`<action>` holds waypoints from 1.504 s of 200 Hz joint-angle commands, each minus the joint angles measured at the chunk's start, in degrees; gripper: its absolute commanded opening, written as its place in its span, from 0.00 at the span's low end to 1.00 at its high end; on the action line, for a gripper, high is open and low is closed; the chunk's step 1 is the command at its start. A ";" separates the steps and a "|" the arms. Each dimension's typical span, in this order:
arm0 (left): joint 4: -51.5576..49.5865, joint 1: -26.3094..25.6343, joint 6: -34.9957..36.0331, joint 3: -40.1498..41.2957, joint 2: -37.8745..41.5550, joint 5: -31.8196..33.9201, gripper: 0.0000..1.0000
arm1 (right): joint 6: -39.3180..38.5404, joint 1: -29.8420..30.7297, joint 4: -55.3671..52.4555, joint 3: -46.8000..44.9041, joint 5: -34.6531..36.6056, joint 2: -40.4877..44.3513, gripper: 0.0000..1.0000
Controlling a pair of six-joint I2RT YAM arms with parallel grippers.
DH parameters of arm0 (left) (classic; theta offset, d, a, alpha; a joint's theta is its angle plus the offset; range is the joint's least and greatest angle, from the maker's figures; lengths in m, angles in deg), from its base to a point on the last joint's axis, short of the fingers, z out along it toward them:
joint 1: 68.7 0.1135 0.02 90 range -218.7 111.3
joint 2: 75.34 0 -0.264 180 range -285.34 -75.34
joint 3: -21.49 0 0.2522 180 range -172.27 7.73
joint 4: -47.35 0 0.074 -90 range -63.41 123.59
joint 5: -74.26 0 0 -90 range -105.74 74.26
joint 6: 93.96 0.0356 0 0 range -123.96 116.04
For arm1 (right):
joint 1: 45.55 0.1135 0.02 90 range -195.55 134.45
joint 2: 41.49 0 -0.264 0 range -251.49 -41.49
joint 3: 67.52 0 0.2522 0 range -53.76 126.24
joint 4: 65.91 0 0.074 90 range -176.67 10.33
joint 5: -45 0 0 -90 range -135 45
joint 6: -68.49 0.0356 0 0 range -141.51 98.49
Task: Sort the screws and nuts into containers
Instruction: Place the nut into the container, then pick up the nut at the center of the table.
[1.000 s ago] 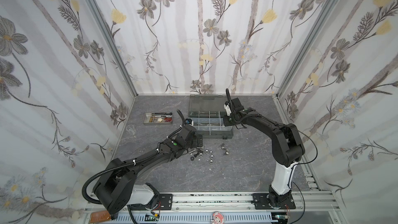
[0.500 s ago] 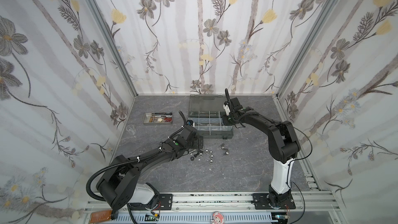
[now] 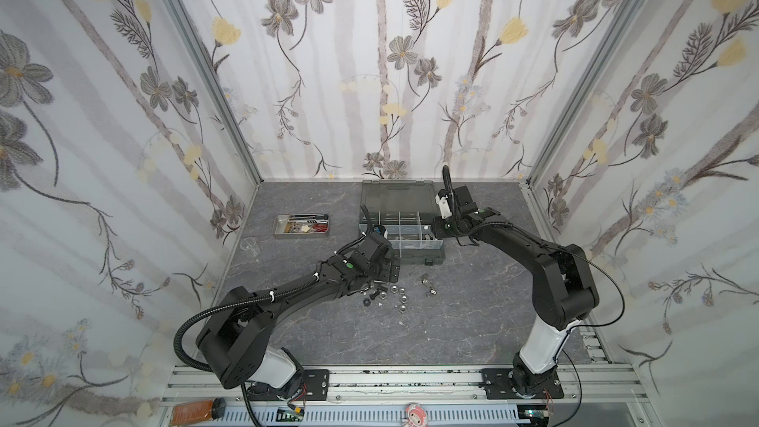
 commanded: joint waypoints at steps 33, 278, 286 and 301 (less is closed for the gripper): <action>-4.33 -3.28 -1.76 -4.99 -5.41 0.15 0.92 | 6.38 -5.01 9.97 -14.83 -6.18 16.40 0.40; -16.20 -17.25 -15.20 -31.16 -30.93 2.10 0.51 | 16.44 -16.43 17.48 -44.98 0.84 55.79 0.93; -16.61 -17.50 -15.21 -32.08 -31.67 2.02 0.49 | 16.46 -16.64 17.48 -45.15 0.78 56.27 0.93; -17.23 -17.91 -15.29 -33.45 -32.86 2.03 0.47 | 16.49 -16.83 17.48 -45.34 0.76 56.98 0.94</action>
